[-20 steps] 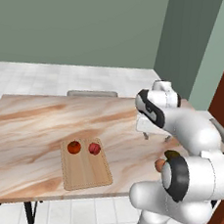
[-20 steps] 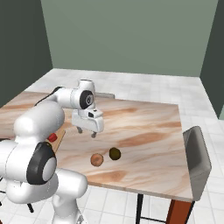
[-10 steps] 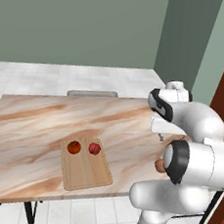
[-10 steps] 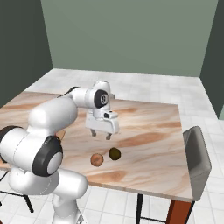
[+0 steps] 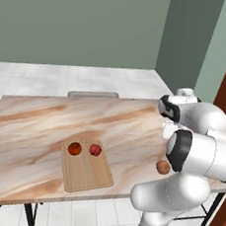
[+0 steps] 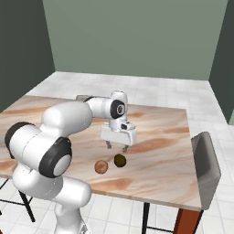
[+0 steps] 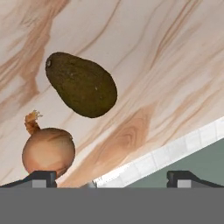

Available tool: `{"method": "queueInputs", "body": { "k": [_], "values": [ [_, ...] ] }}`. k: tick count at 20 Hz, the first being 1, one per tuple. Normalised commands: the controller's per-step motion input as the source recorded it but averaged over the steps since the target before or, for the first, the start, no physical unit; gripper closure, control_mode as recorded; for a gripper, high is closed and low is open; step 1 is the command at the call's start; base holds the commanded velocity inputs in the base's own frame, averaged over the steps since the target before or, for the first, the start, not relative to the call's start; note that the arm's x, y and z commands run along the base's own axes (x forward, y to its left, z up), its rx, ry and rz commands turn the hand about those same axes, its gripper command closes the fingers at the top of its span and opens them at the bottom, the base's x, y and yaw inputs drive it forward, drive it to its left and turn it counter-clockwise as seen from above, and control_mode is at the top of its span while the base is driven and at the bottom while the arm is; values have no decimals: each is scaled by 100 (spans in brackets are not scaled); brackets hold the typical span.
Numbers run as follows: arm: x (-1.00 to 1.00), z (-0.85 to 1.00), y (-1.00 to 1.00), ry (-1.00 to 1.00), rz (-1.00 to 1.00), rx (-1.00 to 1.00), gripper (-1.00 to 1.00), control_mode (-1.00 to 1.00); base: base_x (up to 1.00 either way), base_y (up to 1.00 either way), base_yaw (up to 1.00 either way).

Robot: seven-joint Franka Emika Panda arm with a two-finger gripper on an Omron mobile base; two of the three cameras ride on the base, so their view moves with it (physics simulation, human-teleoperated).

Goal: Place the avocado, onion, tomato, and bell pepper on the cutting board.

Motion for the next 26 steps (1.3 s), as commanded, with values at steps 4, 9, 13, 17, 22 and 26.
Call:
{"method": "queueInputs", "body": {
  "k": [4, 9, 13, 17, 22, 26],
  "values": [
    [3, -28, -17, -6, 0, 1, -100, -100, 0, 0, 0],
    [10, -21, -8, -7, 0, 2, -100, -100, 0, 0, 0],
    [14, -16, -2, -5, 1, 3, -100, -100, 0, 0, 0],
    [21, -16, 0, -4, 3, 2, -100, -100, 0, 0, 0],
    [25, -12, 0, -4, 2, 1, -100, -100, 0, 0, 0],
    [9, -14, 0, -2, 0, 0, -100, -100, 0, 0, 0]
  ]
}}
